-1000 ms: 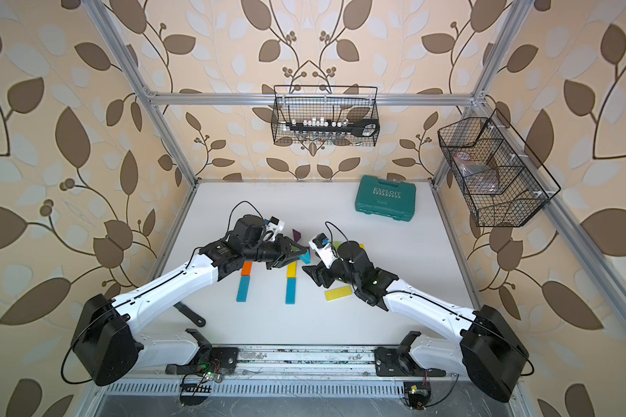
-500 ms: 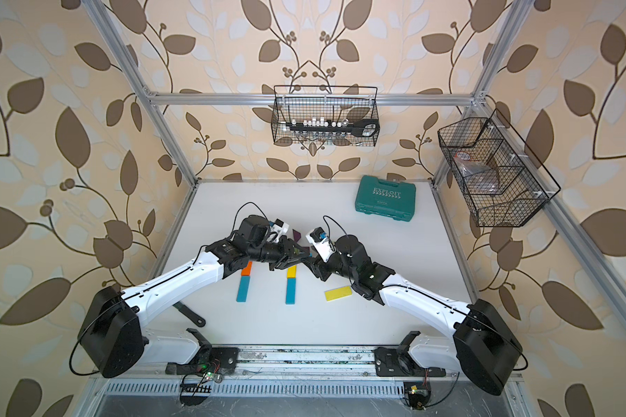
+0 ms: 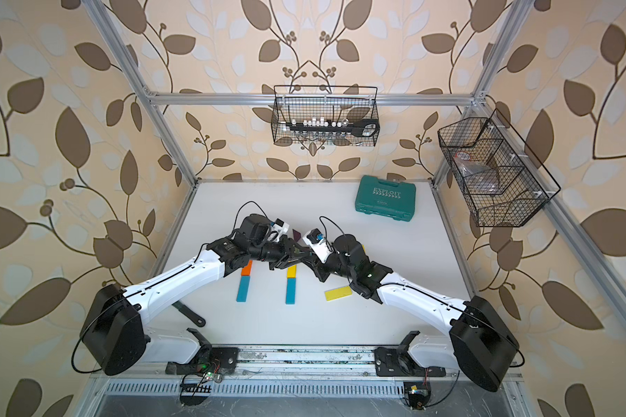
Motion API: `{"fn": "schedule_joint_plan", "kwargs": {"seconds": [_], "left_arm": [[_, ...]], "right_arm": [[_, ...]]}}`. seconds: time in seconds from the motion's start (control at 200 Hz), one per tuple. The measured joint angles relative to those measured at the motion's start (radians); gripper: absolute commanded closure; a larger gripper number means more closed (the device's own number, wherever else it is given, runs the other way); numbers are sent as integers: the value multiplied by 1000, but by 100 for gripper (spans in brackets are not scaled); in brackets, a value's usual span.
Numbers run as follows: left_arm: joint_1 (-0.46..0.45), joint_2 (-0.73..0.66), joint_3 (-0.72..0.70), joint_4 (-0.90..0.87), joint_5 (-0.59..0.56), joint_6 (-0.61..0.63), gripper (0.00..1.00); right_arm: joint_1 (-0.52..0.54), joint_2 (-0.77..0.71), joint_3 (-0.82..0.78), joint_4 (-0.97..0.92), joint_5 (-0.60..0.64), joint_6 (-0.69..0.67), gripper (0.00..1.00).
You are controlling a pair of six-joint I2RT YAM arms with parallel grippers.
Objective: Assemble a small pinwheel with building blocks
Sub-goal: Pick up the building block from the center of the board, then assemble the building block at the center of the board.
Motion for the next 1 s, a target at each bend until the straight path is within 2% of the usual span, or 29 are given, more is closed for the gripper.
{"fn": "schedule_joint_plan", "kwargs": {"seconds": [0.07,0.15,0.3,0.395,0.565,0.775,1.0], "left_arm": [[0,-8,0,-12,-16,14,32],[11,-32,0,-25,-35,28,15],[72,-124,0,-88,-76,82,3],[109,-182,13,-156,-122,150,1],[113,-197,95,-313,-205,313,1],[113,-198,107,-442,-269,461,1],[114,-201,107,-492,-303,548,1]], "right_arm": [[-13,-5,0,-36,-2,-3,95],[-51,-23,0,-93,-1,-8,96],[-167,-88,3,-220,8,-17,96],[-239,-73,40,-320,54,-21,96],[-293,66,93,-389,122,-43,97],[-434,251,152,-408,96,-82,97],[-446,349,211,-412,50,-142,96]]}}
